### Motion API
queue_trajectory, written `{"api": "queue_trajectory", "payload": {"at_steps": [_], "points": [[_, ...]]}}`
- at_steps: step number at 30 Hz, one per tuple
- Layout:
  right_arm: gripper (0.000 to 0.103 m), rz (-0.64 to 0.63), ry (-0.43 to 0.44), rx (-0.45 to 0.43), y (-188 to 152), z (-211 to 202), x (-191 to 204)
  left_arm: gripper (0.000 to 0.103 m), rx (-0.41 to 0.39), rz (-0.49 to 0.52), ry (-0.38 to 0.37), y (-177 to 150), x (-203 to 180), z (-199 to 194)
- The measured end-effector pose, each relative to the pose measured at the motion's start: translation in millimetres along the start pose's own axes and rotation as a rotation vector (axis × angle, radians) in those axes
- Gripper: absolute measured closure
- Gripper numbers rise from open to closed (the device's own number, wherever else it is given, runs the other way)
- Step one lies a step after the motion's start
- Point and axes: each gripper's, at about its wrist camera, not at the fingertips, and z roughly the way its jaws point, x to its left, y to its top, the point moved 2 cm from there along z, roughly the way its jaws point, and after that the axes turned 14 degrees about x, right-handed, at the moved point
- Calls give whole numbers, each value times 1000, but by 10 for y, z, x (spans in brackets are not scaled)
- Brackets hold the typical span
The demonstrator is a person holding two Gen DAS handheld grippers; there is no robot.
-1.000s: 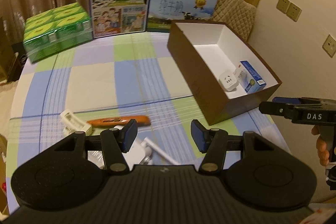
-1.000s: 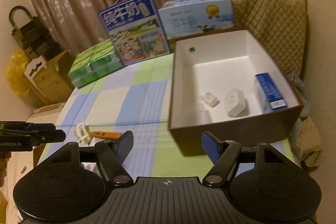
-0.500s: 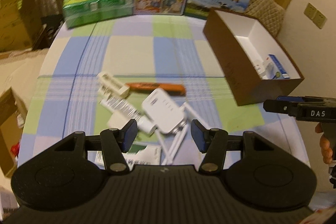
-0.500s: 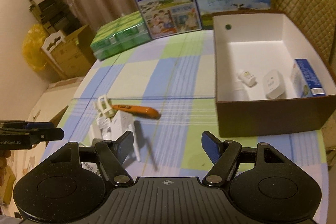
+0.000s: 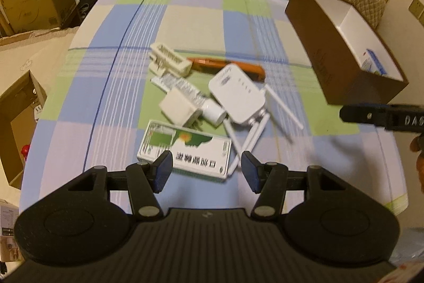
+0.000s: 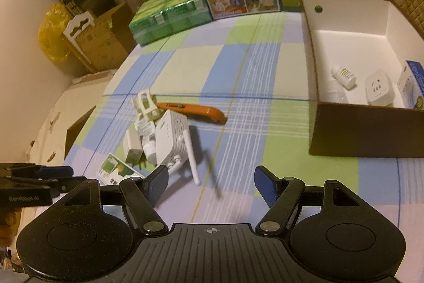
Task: Organize rigid objects
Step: 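Move both tools back over the cluster of items on the table, then grasp the green-and-white medicine box with the left tool while the right tool approaches the WiFi extender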
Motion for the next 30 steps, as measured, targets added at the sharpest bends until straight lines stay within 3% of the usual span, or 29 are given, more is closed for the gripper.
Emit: {"api": "queue_trajectory", "payload": {"at_steps": [12,23,30], "points": [[34,19,-26,56,-46,178,-78,50,47,75,85,-124,-112,421],[34,61,-54,96,-100,287,-216,50,21,193,200,-122,-348,645],[34,73,-58,107,-108,321,-248,48,23,178,242,-106,-272,759]]}}
